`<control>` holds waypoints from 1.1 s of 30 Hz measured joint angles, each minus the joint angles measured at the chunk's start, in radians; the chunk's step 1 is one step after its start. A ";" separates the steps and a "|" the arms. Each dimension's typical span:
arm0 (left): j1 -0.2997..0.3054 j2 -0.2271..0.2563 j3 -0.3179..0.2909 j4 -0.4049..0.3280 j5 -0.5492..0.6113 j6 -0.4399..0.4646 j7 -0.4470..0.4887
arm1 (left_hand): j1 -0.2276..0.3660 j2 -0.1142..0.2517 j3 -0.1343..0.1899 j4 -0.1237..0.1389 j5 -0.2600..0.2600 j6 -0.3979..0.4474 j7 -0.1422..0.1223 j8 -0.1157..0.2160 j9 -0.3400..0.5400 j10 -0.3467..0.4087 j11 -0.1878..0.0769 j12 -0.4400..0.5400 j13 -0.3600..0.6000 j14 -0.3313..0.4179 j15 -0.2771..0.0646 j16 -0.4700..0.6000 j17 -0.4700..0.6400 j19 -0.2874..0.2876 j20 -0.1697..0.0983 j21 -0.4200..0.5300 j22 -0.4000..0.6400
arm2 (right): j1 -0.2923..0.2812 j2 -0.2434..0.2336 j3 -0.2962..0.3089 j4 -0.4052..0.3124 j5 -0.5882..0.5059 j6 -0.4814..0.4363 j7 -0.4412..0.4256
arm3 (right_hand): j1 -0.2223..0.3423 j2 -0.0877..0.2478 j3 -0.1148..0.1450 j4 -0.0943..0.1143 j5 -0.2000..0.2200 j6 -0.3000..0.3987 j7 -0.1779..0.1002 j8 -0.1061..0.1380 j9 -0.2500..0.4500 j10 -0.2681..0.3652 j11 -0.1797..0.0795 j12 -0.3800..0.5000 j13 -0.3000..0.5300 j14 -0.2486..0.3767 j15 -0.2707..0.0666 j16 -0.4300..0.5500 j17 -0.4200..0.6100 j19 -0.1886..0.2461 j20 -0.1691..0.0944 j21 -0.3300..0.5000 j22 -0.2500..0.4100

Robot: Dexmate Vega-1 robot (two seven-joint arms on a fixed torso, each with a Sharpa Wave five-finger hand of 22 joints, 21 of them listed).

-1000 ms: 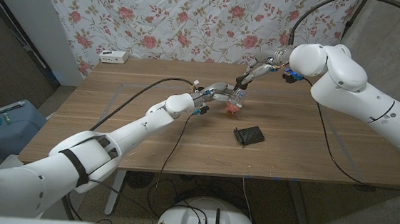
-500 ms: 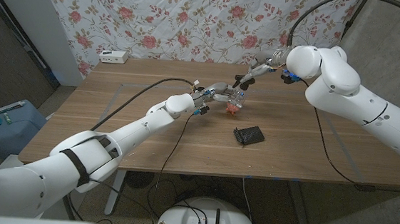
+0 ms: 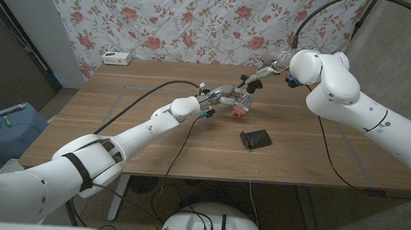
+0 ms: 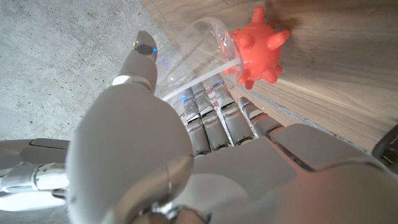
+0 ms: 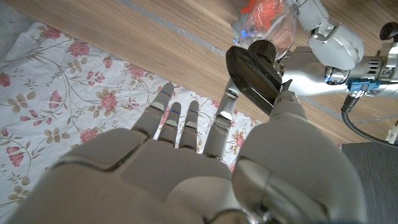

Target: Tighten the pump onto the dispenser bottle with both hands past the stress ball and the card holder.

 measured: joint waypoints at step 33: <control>0.012 0.009 -0.001 -0.028 -0.003 0.010 0.003 | 0.000 0.000 0.000 0.000 0.000 0.009 -0.002 -0.004 0.000 0.000 0.000 0.004 0.000 0.000 0.000 -0.001 -0.002 0.000 0.000 0.000 0.000 | -0.052 0.124 -0.052 0.040 -0.326 -0.062 0.038 | -0.001 0.045 0.028 -0.028 0.000 0.247 0.022 0.043 -0.010 0.174 -0.016 0.014 -0.005 0.165 -0.062 0.011 -0.009 0.101 -0.022 0.007 0.000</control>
